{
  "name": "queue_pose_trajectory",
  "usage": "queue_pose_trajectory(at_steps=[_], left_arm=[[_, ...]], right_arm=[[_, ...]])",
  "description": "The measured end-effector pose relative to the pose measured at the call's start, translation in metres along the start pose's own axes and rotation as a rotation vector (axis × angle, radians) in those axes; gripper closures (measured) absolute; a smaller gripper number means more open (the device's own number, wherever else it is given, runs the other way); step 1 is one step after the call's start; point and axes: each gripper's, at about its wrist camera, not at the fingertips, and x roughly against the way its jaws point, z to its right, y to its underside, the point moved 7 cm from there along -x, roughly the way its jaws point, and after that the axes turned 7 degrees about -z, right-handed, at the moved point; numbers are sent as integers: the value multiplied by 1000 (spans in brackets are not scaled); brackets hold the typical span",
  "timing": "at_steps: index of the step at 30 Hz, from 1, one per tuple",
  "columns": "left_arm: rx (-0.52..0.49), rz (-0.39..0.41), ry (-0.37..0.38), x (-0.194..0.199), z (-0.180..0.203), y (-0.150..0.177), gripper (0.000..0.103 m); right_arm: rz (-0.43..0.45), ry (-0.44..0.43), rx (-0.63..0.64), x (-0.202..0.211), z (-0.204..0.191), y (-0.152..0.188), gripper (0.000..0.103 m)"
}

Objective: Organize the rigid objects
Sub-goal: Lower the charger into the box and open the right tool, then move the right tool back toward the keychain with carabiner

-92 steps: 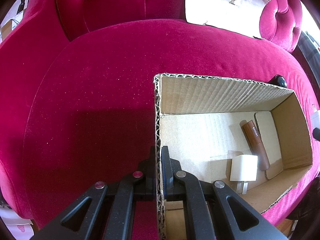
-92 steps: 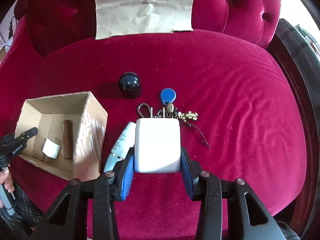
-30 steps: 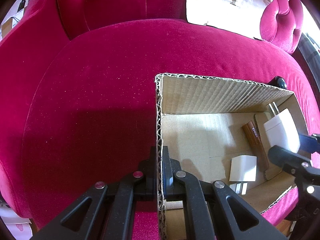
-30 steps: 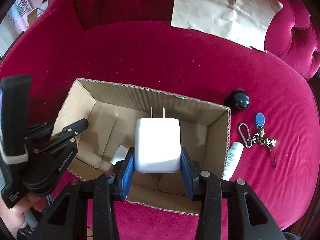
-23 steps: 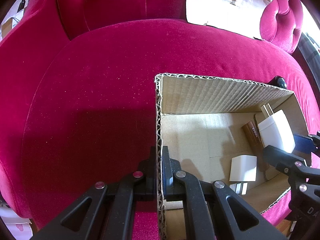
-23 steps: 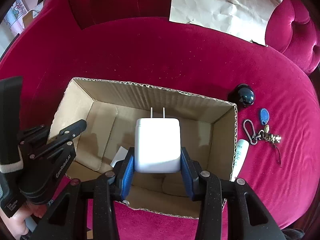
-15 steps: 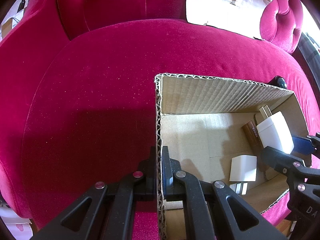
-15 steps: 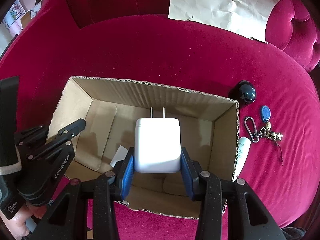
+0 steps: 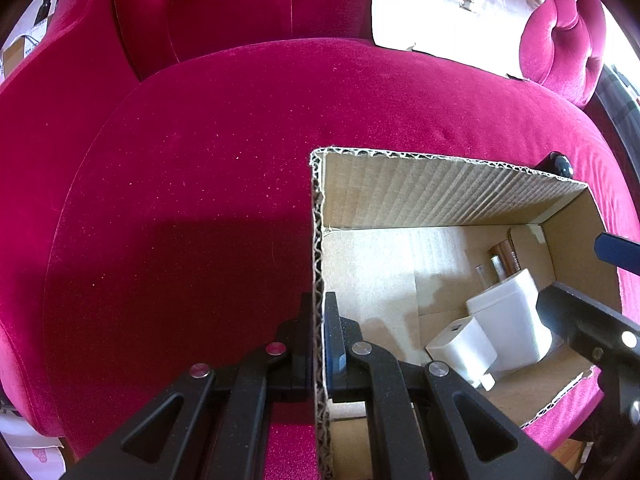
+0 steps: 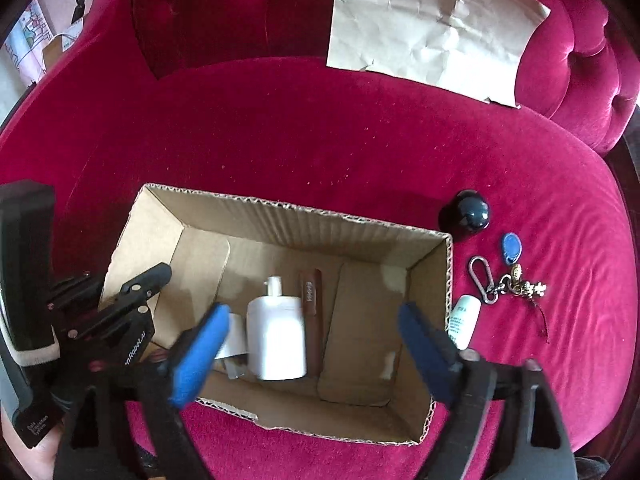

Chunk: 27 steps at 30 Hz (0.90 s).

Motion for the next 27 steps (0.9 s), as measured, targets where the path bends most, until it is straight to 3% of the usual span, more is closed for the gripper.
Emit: queue_pose_trajectory(at_steps=[5,27], left_arm=[[0,0,0,0,0,0,99],[-9,0,-10,0,5,-1,99]], right_arm=[[-2,-2,-1,-1,2,0,0],[16,16,4,15,16,1,0]])
